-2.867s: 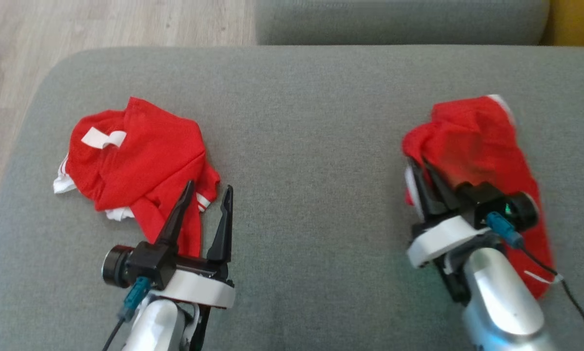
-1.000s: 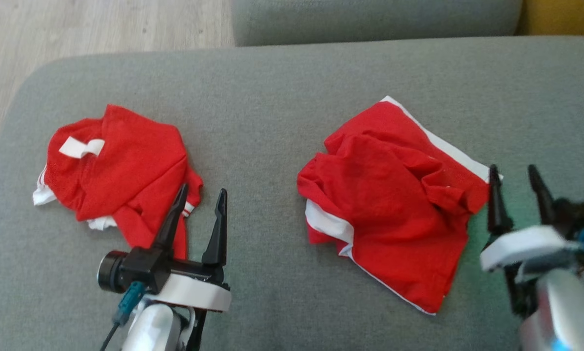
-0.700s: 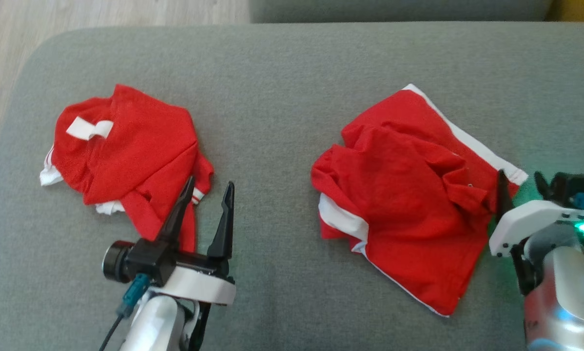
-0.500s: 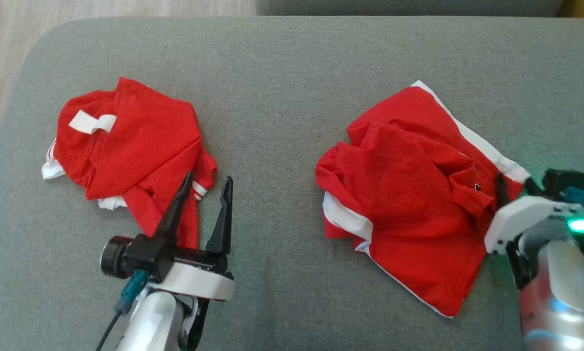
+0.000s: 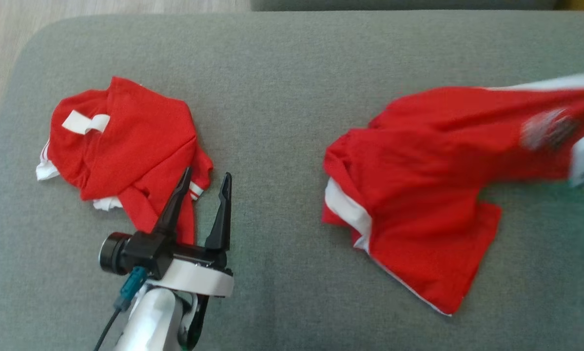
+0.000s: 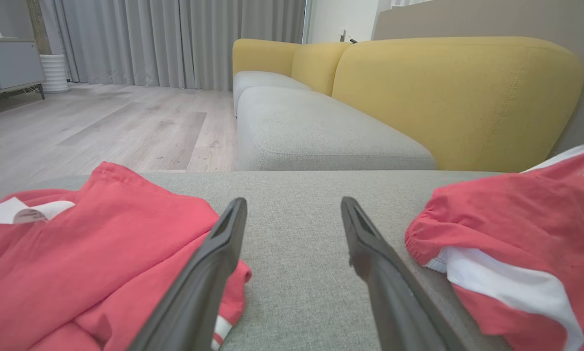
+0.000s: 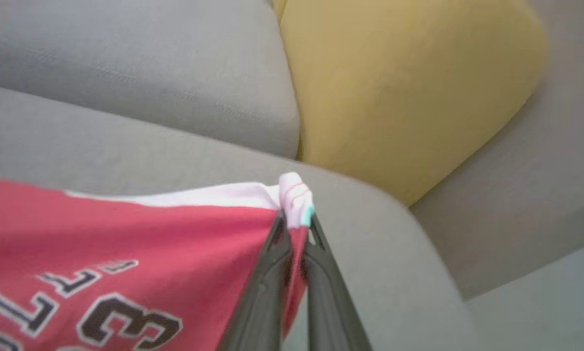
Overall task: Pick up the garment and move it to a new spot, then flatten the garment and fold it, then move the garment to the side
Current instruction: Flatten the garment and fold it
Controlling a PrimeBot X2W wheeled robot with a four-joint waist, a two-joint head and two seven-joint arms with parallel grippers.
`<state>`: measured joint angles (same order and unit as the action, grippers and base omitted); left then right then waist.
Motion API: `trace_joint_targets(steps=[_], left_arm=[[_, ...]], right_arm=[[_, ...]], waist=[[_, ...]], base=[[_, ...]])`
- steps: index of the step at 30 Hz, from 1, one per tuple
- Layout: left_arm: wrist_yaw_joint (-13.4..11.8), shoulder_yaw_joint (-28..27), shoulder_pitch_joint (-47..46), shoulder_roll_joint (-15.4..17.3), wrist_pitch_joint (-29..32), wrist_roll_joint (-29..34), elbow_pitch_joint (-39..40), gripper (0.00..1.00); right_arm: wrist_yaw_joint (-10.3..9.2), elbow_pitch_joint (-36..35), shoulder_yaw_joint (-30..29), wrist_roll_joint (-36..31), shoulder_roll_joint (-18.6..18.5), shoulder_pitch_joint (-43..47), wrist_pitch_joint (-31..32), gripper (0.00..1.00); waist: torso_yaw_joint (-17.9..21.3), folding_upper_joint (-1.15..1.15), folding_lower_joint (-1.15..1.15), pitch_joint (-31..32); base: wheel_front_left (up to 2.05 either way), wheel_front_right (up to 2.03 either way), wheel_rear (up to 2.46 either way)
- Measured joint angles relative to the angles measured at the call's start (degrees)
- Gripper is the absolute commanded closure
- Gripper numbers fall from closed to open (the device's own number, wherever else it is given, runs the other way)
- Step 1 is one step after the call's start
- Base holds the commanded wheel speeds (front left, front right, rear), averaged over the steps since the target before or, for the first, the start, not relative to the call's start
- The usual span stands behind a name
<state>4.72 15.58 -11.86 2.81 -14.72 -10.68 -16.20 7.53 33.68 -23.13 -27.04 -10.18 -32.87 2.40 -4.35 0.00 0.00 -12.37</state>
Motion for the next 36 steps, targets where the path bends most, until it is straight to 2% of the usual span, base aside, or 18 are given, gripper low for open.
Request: trace_joint_targets(steps=[2, 11, 17, 18, 19, 20, 24, 27, 33, 36], left_arm=[[0.0, 0.3, -0.4, 0.0, 0.0, 0.0, 0.0, 0.0], [0.0, 1.5, -2.9, -0.1, 0.0, -1.2, 0.3, 0.0], [0.0, 1.7, -4.7, -0.1, 0.0, -1.5, 0.4, 0.0], [0.0, 1.8, -4.9, -0.1, 0.0, -1.5, 0.4, 0.0], [0.0, 1.9, -5.0, -0.1, 0.0, -1.5, 0.4, 0.0], [0.0, 2.1, -5.2, -0.1, 0.0, -1.5, 0.4, 0.0], [-0.2, 2.4, -5.4, -0.1, 0.0, -2.0, 0.3, 0.0], [-0.2, 2.4, -5.3, -0.1, 0.0, -2.0, 0.3, 0.0], [-0.2, 0.9, -4.1, -0.1, 0.0, -1.3, 0.2, 0.0], [-0.2, 0.6, -2.3, -0.1, 0.0, -0.9, 0.1, 0.0]], right_arm=[[0.0, -0.1, 0.6, -1.4, -3.0, -2.4, 0.7, 1.0], [0.0, 2.3, 3.0, -7.1, -12.2, -11.2, 1.9, 1.0], [0.0, 3.2, 4.2, -9.9, -15.2, -18.3, 0.1, 1.0], [0.01, 3.4, 4.5, -10.1, -15.7, -18.5, -0.2, 0.47], [0.01, 3.8, 4.5, -10.3, -16.0, -18.5, -0.2, 0.0], [0.01, 4.4, 4.2, -10.4, -16.0, -18.5, -0.2, 0.0], [0.01, 5.0, 3.7, -10.4, -14.3, -18.3, -1.6, 0.0], [0.0, 4.9, 1.1, -10.5, -11.0, -17.6, -4.4, 0.0], [0.01, 3.5, -3.1, -9.4, -0.9, -11.6, -12.1, 0.0], [0.0, 1.3, -3.6, -6.3, 4.4, -7.8, -14.6, 0.0]], waist=[[-0.4, 0.0, 0.0, -0.4], [-3.6, 0.0, 0.0, -3.6], [-5.8, 0.0, 0.0, -6.2], [-6.1, 0.0, 0.0, -6.5], [-6.4, 0.0, 0.01, -6.8], [-6.6, 0.0, 0.01, -7.0], [-6.3, 0.0, 0.0, -6.4], [-5.5, 0.0, 0.0, -5.2], [-2.5, 0.0, -0.01, -2.1], [-0.7, 0.0, -0.01, -0.2]], base=[[0.0, 0.0, 0.0], [0.0, 0.0, 0.0], [0.0, 0.0, 0.0], [0.0, 0.0, 0.0], [0.0, 0.0, 0.0], [0.0, 0.0, 0.0], [0.0, 0.0, 0.0], [0.0, 0.0, 0.0], [0.0, 0.0, 0.0], [0.0, 0.0, 0.0]])
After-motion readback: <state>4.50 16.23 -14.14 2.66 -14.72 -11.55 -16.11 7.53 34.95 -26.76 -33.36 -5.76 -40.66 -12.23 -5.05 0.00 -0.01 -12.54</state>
